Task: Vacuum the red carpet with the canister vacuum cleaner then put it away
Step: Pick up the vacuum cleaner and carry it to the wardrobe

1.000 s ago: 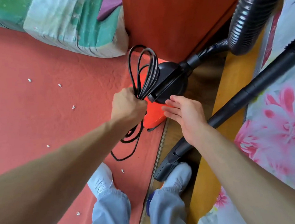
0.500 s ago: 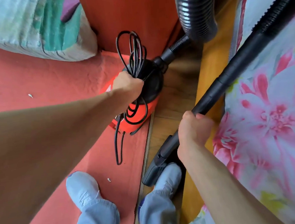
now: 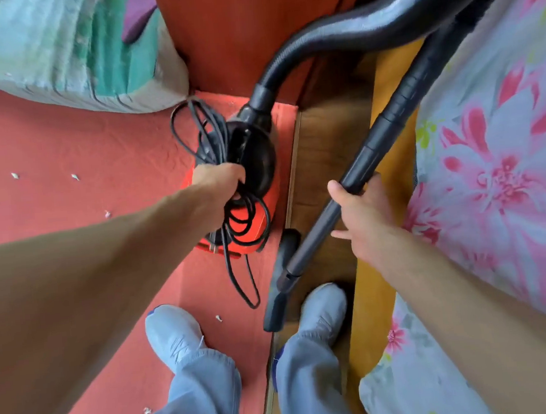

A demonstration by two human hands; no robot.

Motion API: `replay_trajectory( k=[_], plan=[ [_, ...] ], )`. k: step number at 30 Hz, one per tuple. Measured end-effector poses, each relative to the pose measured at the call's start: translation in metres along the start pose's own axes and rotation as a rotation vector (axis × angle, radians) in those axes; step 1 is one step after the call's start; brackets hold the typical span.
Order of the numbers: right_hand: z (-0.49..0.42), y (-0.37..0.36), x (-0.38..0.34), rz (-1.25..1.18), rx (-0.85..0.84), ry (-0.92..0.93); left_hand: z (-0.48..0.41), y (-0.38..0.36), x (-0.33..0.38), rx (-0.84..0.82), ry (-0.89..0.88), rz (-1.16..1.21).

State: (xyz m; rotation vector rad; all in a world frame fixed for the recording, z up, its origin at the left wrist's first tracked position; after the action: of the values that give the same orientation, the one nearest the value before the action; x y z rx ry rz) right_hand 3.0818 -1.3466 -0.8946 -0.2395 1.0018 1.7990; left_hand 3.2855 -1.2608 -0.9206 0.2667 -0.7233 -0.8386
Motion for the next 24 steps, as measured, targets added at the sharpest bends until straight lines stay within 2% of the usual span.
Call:
replay_trajectory(
  k=[6, 10, 14, 20, 24],
  plan=[
    [0.062, -0.019, -0.031, 0.176, -0.061, 0.282, 0.013, 0.058, -0.037, 0.084, 0.226, 0.209],
    [0.113, -0.032, -0.079, 0.405, -0.135, 0.573, 0.034, 0.099, -0.051, -0.078, 0.282, 0.257],
    [0.174, -0.054, -0.131, 0.592, -0.244, 0.822, 0.065, 0.169, -0.031, 0.092, 0.332, 0.454],
    [0.306, -0.072, -0.182, 0.708, -0.488, 0.951, 0.144, 0.277, -0.027, 0.159, 0.516, 0.67],
    [0.4, -0.087, -0.216, 0.716, -0.599, 1.041, 0.188, 0.348, -0.004, 0.243, 0.538, 0.863]
  ],
)
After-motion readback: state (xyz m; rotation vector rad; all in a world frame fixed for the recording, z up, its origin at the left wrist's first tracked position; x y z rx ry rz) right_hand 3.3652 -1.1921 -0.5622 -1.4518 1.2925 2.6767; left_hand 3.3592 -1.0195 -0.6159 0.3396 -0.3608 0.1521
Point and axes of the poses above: each hand's wrist, its own z-axis away from the middle knuckle, its own y-axis out of the back of the hand, x = y × z, the point moved 5 cm from there along -z, towards the middle knuckle, and after that the axes turned 13 degrees about x, right-handed, at the moved point
